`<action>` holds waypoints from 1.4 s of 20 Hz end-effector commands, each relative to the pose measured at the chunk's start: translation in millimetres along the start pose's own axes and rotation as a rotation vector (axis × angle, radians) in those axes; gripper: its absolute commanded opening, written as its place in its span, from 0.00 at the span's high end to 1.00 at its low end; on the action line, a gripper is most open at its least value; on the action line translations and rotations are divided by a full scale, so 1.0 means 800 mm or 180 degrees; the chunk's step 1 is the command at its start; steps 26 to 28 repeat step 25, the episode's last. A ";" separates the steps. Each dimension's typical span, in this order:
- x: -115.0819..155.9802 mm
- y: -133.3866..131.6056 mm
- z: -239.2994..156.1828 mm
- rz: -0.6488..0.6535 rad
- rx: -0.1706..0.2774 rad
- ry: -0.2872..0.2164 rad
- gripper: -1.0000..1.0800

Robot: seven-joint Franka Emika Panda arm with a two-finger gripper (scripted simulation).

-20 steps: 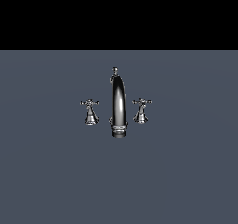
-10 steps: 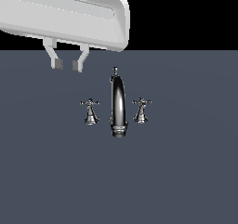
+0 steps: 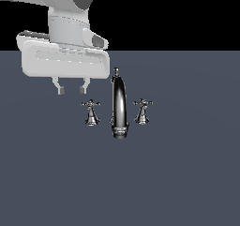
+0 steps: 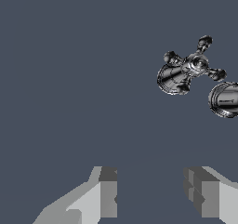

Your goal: Turn on the faucet by rotating a designated handle.

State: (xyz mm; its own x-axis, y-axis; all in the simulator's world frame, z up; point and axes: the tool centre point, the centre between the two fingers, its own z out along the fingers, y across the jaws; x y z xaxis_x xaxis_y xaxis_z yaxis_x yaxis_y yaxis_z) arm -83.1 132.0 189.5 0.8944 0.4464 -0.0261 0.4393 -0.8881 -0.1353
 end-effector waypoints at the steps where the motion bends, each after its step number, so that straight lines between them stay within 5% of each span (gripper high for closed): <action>1: 0.041 0.013 0.018 -0.0296 -0.0107 0.0148 0.28; 2: 0.042 0.033 0.035 -0.0253 -0.0167 0.0131 0.16; 4: 0.039 0.012 0.066 -0.0583 -0.0208 0.0041 0.14; 5: 0.066 -0.016 0.071 -0.0633 -0.0059 0.0159 0.14; 7: 0.084 0.019 0.091 -0.0944 -0.0296 0.0124 0.47; 8: 0.089 0.030 0.097 -0.1028 -0.0279 0.0059 0.38; 9: 0.109 -0.030 0.116 -0.1315 -0.0293 0.0058 0.64; 10: 0.042 0.036 0.140 -0.1218 -0.0227 -0.0240 0.30; 11: 0.043 0.044 0.159 -0.1190 -0.0208 -0.0324 0.30; 12: 0.071 0.093 0.168 -0.0907 -0.0326 -0.0236 0.32; 13: 0.051 0.136 0.141 -0.0648 -0.0433 -0.0155 0.32; 14: 0.017 0.171 0.134 -0.0881 -0.0397 -0.0370 0.21; 15: 0.021 0.160 0.146 -0.0939 -0.0388 -0.0423 0.21; 16: 0.016 0.173 0.116 -0.1061 -0.0575 -0.0194 0.18; 18: 0.007 0.183 0.146 -0.1149 -0.0584 -0.0244 0.14; 19: 0.059 0.216 0.115 -0.1240 -0.0791 -0.0065 0.26; 20: 0.071 0.230 0.112 -0.1476 -0.0912 0.0006 0.12; 21: 0.072 0.237 0.110 -0.1667 -0.0978 -0.0011 0.79; 22: 0.089 0.223 0.120 -0.1354 -0.0987 0.0056 0.56; 23: 0.070 0.249 0.111 -0.1215 -0.0990 0.0086 0.56; 24: 0.072 0.255 0.111 -0.1175 -0.1044 0.0121 0.25; 25: 0.080 0.227 0.118 -0.1319 -0.0986 0.0084 0.13; 28: 0.080 0.227 0.118 -0.1319 -0.0986 0.0084 0.13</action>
